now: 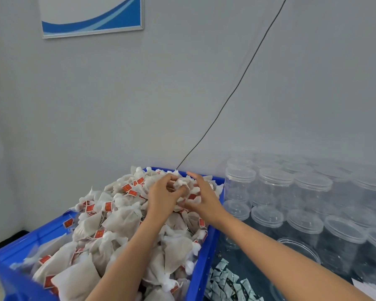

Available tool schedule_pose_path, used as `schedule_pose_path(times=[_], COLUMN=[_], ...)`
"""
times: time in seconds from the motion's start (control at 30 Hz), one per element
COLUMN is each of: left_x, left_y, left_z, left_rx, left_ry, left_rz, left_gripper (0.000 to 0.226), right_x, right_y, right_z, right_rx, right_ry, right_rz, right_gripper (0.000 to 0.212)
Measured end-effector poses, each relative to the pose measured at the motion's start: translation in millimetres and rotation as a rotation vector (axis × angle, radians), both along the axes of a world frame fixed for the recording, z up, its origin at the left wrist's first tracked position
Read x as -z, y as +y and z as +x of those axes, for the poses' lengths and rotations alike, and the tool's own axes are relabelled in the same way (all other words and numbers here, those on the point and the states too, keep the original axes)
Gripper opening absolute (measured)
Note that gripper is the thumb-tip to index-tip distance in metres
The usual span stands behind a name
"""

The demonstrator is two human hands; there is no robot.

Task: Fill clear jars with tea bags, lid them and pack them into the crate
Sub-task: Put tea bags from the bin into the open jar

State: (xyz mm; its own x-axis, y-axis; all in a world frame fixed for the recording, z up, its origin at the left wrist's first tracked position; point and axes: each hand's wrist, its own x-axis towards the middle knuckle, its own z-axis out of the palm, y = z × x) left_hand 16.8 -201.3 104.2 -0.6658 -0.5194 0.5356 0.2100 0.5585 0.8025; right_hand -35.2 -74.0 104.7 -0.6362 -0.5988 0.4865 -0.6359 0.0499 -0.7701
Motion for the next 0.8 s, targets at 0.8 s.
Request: schedule_pose_path(times=[0.8], left_x=[3], left_y=[-25], left_z=[-8], left_rx=[-0.428], left_ry=[-0.442], left_rz=[-0.564], left_gripper=[0.049], right_x=[17], right_y=[-18], right_z=[-24], right_rx=[0.324], right_ry=[0.140], right_rz=[0.272], right_gripper=[0.020])
